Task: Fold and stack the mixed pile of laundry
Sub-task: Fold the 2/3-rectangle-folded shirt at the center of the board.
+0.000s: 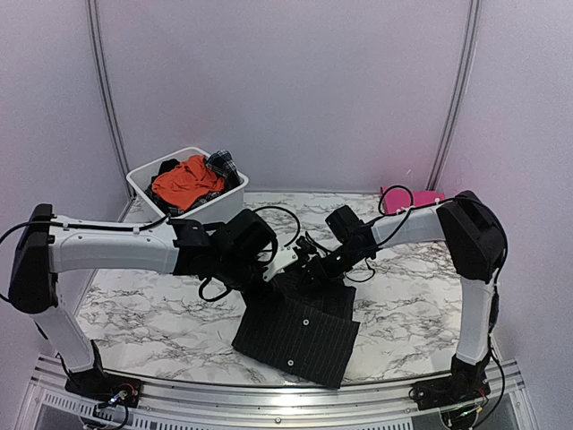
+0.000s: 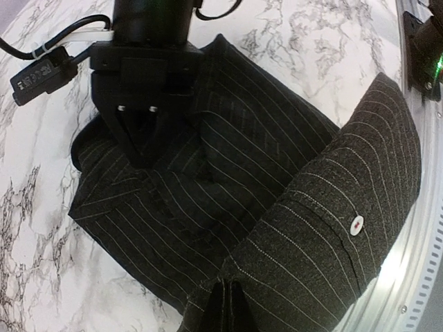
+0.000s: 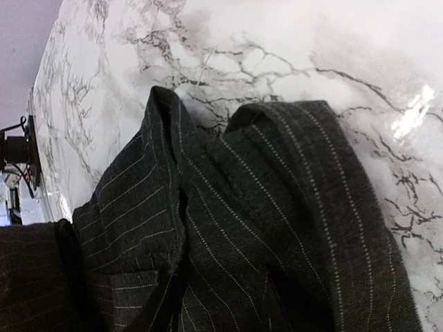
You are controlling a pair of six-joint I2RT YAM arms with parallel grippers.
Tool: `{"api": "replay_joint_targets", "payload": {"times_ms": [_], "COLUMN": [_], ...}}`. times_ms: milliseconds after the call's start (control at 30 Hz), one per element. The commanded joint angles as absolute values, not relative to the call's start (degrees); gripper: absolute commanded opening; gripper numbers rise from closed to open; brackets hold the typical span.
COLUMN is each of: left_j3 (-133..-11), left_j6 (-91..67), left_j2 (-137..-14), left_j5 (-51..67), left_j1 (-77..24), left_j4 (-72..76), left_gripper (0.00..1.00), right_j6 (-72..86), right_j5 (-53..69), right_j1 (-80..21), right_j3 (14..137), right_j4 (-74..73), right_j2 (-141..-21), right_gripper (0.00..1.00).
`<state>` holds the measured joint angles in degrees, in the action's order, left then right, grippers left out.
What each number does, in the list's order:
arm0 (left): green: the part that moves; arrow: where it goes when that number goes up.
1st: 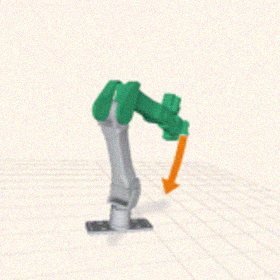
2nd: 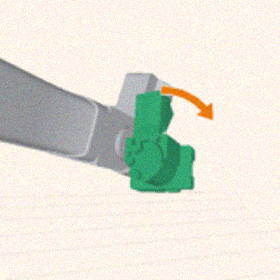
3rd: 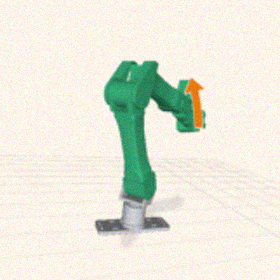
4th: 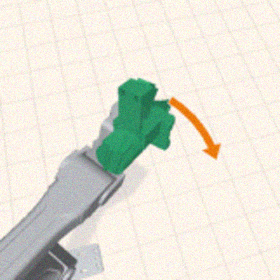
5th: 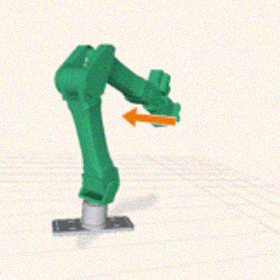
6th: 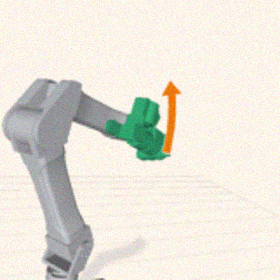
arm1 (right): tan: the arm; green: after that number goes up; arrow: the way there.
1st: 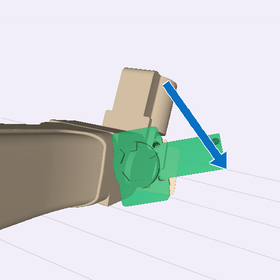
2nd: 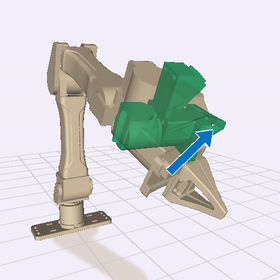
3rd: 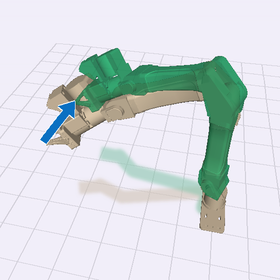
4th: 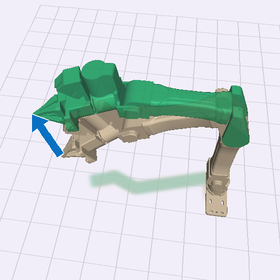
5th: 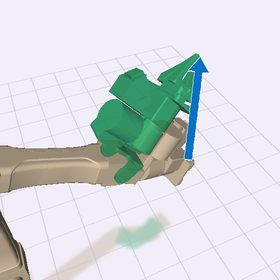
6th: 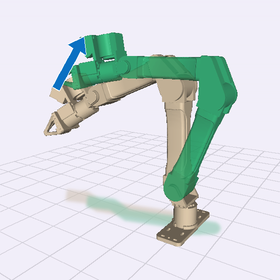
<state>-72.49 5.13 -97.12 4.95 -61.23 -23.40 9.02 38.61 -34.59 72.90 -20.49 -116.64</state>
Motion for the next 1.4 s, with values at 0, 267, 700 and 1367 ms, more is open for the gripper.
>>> {"api": "replay_joint_targets", "payload": {"times_ms": [0,267,700,1367], "left_j3": [-75.8,-79.7,-77.8,-86.2], "left_j6": [6.1,7.3,8.2,6.3], "left_j2": [-100.6,-104.9,-106.3,-111.1], "left_j5": [3.9,5.5,8.8,8.4], "left_j1": [-58.5,-55.1,-54.7,-50.4], "left_j4": [-19.0,-16.5,-16.0,-14.8], "left_gripper": [0.00,0.00,0.00,0.00], "right_j6": [6.8,5.0,0.2,-2.7], "right_j5": [41.0,46.6,41.9,39.9], "right_j1": [-35.3,-35.7,-30.1,-31.4], "right_j3": [72.1,71.8,88.8,80.5], "right_j4": [-20.9,-21.9,-34.3,-32.3], "right_j2": [-116.6,-115.6,-115.6,-122.7], "right_gripper": [0.37,0.34,0.38,0.06]}}
